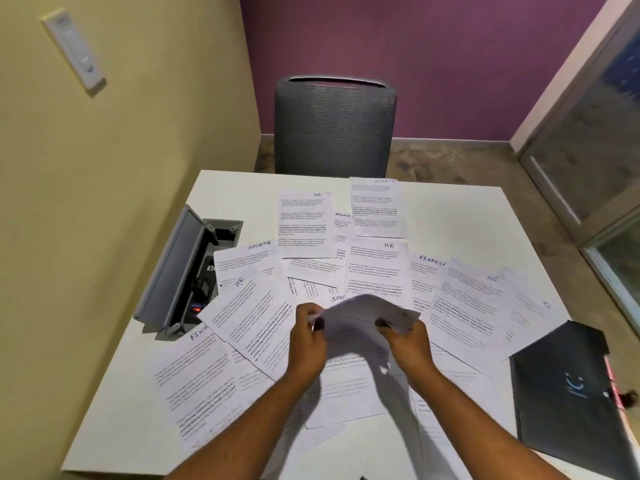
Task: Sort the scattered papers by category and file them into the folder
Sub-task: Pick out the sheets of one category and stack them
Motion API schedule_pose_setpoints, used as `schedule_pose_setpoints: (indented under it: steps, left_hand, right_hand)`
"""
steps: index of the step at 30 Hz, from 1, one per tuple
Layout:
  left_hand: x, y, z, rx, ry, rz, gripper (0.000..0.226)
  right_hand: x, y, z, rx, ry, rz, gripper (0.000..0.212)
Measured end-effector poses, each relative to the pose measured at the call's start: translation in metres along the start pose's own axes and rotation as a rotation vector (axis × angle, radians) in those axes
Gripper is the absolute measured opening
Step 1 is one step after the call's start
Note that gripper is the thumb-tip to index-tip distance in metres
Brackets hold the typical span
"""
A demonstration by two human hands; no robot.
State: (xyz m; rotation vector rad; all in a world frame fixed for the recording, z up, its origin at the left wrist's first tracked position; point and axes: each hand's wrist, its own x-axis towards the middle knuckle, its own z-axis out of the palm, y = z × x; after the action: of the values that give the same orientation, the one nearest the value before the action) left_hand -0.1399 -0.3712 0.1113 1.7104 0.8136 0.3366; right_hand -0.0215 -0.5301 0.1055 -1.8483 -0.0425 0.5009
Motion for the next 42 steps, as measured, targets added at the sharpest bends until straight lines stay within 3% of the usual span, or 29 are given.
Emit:
schedule_pose_setpoints:
  steps: [6,9,11,15,20,23,26,31,34,38,42]
  left_hand:
    - [-0.003,0.001,-0.003,-0.017,-0.008,0.065,0.019]
    - [-0.003,-0.018,0.0,0.05,-0.061,0.024,0.023]
    - [-0.004,-0.029,0.003,0.097,-0.068,-0.032,0.024]
    - [-0.008,-0.026,0.003,0.094,-0.047,-0.01,0.026]
    - [-0.005,-0.029,-0.016,-0.017,-0.131,-0.057,0.022]
    - [0.001,-0.035,-0.031,0.051,-0.078,-0.092,0.015]
    - [0.005,-0.041,-0.048,0.101,0.079,-0.139,0.013]
    - [0.011,-0.077,-0.1,0.21,0.242,-0.314,0.023]
    - [0.007,-0.104,-0.128,0.281,0.262,-0.42,0.03]
    - [0.002,-0.126,-0.146,0.353,0.232,-0.493,0.028]
    - [-0.001,-0.13,-0.142,0.343,0.216,-0.538,0.029]
  right_hand:
    - [-0.011,0.0,-0.005,0.065,0.056,-0.097,0.039]
    - [-0.012,0.018,0.0,0.018,0.026,0.019,0.051]
    - [-0.012,0.031,0.001,-0.014,0.045,0.058,0.045]
    - [-0.012,0.038,-0.002,-0.02,0.084,0.044,0.044]
    - [-0.006,0.042,-0.002,-0.024,-0.016,0.052,0.049]
    - [-0.004,0.036,0.014,-0.067,-0.109,0.042,0.042]
    - [0.003,0.035,0.03,-0.131,-0.176,0.06,0.034]
    - [0.023,0.059,0.035,-0.395,-0.26,0.13,0.047]
    - [0.033,0.082,0.019,-0.682,-0.136,0.162,0.052]
    - [0.036,0.098,-0.01,-0.872,0.098,0.272,0.067]
    - [0.032,0.108,-0.019,-0.967,0.102,0.348,0.089]
